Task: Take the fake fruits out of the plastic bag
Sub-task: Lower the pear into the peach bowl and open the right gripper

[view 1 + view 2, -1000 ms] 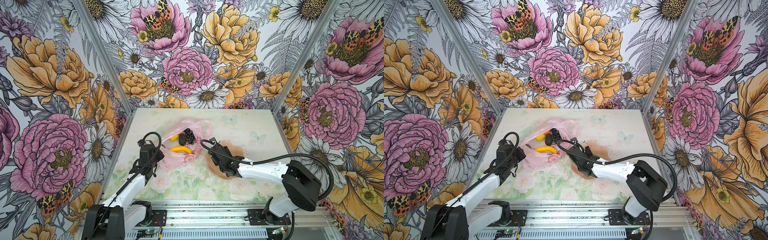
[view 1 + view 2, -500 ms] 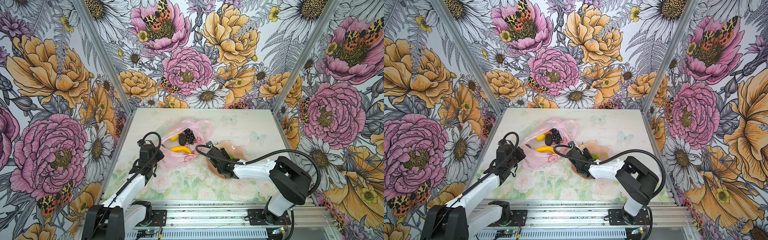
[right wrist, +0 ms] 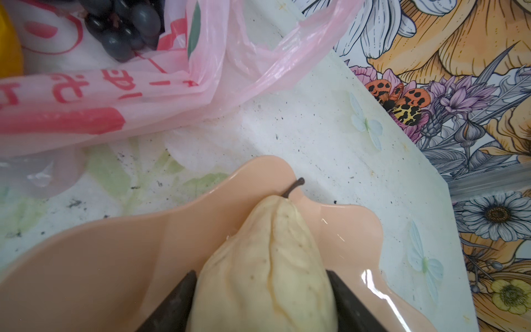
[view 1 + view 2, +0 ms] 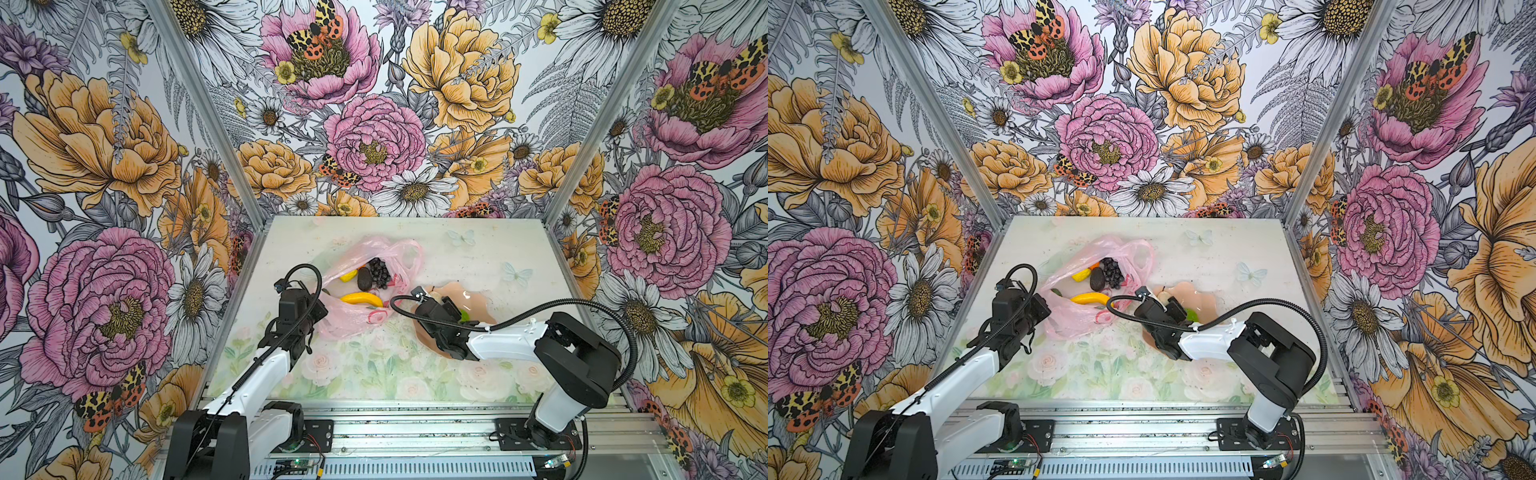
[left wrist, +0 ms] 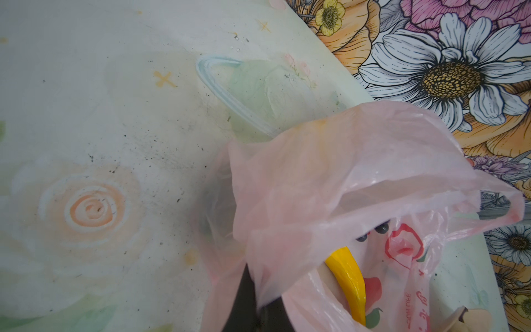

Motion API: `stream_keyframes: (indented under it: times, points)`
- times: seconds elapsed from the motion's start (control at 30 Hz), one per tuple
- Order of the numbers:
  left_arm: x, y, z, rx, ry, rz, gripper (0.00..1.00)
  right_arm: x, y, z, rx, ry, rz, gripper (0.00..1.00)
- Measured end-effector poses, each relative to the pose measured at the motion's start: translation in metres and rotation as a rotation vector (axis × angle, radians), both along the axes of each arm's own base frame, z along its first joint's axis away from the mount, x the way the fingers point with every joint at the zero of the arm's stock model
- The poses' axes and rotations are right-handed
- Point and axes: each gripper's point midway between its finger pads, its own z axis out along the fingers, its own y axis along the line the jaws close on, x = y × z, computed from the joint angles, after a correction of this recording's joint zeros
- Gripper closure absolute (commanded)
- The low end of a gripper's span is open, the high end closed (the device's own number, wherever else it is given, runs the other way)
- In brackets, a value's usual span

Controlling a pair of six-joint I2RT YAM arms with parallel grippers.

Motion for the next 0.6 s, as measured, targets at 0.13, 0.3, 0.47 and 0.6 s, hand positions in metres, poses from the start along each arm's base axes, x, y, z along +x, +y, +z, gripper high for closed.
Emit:
stream_keyframes:
  times: [0.13, 0.3, 0.47, 0.6]
  points:
    - [0.0, 0.0, 0.0, 0.0, 0.0, 0.0, 1.0, 0.001, -0.001, -0.001, -0.001, 0.003, -0.004, 0.3]
    - [0.0, 0.0, 0.0, 0.0, 0.0, 0.0, 1.0, 0.0, -0.002, -0.002, 0.007, 0.009, -0.004, 0.3]
    - [0.0, 0.0, 0.0, 0.0, 0.0, 0.0, 1.0, -0.005, -0.003, 0.003, 0.031, 0.012, 0.004, 0.25]
    - [0.0, 0.0, 0.0, 0.0, 0.0, 0.0, 1.0, -0.004, -0.002, 0.013, 0.073, 0.003, 0.005, 0.21]
